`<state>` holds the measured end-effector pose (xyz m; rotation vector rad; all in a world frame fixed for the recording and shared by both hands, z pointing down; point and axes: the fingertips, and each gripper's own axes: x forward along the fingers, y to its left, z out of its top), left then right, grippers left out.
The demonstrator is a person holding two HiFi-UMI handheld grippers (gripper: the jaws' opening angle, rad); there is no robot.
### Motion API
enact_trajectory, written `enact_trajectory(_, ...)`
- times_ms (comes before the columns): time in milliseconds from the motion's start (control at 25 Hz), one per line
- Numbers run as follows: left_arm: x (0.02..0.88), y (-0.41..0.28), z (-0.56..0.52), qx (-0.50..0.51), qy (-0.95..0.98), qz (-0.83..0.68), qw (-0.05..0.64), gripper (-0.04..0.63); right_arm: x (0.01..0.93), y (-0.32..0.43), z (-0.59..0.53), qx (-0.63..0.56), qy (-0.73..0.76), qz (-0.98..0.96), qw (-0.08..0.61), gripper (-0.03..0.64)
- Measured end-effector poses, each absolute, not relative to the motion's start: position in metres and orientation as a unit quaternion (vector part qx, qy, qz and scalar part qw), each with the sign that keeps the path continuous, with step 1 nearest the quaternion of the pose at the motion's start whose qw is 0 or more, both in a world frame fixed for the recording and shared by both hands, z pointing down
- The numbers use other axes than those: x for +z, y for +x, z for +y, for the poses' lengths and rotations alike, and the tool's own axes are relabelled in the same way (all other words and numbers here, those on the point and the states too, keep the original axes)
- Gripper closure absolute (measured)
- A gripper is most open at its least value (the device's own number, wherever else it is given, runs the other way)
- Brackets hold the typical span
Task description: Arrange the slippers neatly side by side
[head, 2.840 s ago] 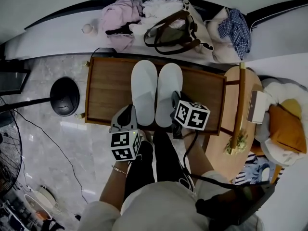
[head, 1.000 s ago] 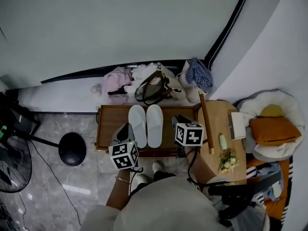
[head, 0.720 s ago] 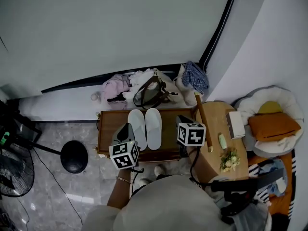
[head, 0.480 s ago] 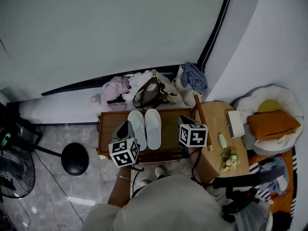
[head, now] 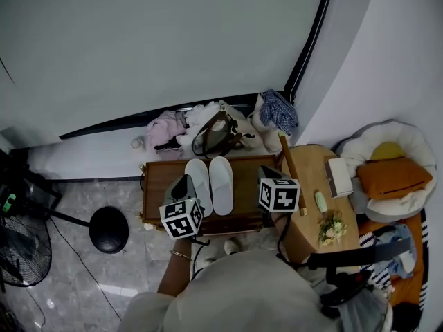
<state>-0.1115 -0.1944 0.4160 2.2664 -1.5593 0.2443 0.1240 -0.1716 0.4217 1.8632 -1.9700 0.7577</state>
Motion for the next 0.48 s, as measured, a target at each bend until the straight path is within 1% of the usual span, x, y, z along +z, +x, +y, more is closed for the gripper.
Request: enact_trajectory(480,0.4229,-0.1049,-0.1955,0.096,0.811,-0.545,0.192,0.578,0.4218,0.1253,-0.1708,0.265,0.655,-0.688,0.164,0.583)
